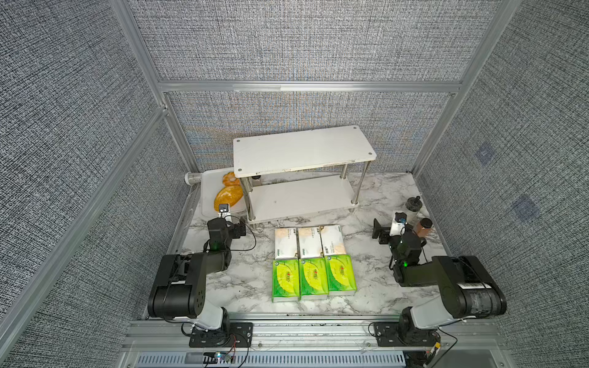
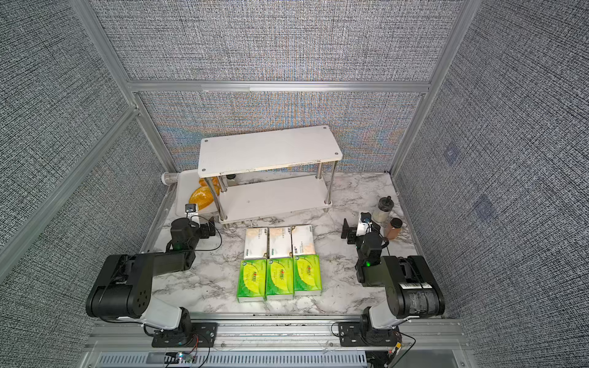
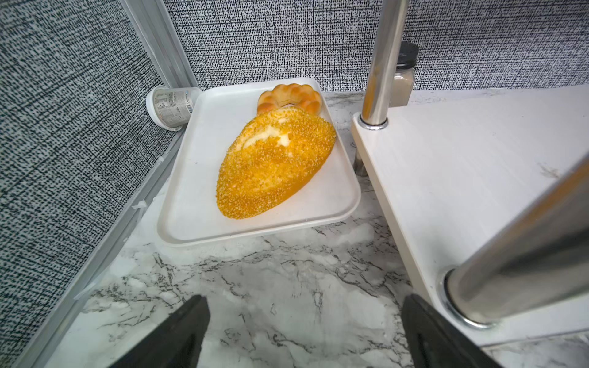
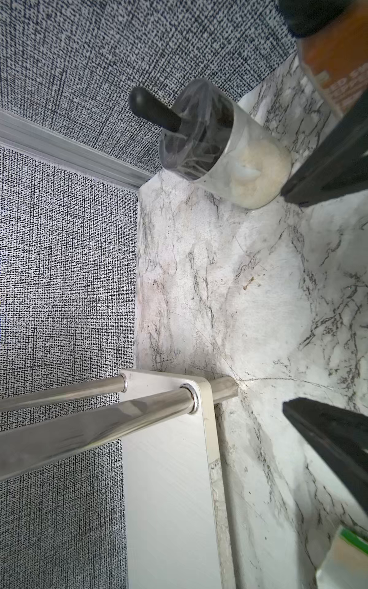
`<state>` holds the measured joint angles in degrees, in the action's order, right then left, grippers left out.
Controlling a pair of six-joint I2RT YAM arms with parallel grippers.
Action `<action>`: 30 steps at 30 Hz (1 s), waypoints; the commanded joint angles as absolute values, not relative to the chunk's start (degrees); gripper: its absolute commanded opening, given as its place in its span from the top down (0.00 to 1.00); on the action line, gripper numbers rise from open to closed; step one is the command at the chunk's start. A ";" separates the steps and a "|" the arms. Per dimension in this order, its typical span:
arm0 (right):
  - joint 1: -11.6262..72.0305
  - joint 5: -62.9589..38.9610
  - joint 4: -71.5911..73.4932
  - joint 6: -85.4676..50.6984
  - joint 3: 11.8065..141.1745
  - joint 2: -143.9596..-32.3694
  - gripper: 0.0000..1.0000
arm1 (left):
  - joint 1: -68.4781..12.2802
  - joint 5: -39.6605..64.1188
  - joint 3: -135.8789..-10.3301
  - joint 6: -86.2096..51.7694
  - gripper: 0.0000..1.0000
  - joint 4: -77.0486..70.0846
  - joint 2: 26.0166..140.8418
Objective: Place the tissue boxes on the shelf by color
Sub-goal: Pick up the box of tissues from the center of the board.
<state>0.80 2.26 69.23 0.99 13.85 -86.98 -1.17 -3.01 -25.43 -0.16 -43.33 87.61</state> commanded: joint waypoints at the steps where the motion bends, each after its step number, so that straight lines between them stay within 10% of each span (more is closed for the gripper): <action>1: 0.81 2.37 69.35 1.14 13.73 -86.84 0.01 | -1.22 -2.75 -25.57 0.18 0.01 -43.07 87.37; 21: 0.50 2.16 68.01 0.75 14.39 -86.15 0.01 | -1.10 -4.05 -26.11 -0.53 0.01 -42.43 86.35; 30: 4.14 7.23 45.45 3.12 24.03 -80.27 0.01 | -8.36 -19.64 -33.23 -8.38 0.01 -10.22 68.23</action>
<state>3.20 4.19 51.42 2.33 24.27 -81.97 -5.96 -12.19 -32.47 -3.51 -22.46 71.50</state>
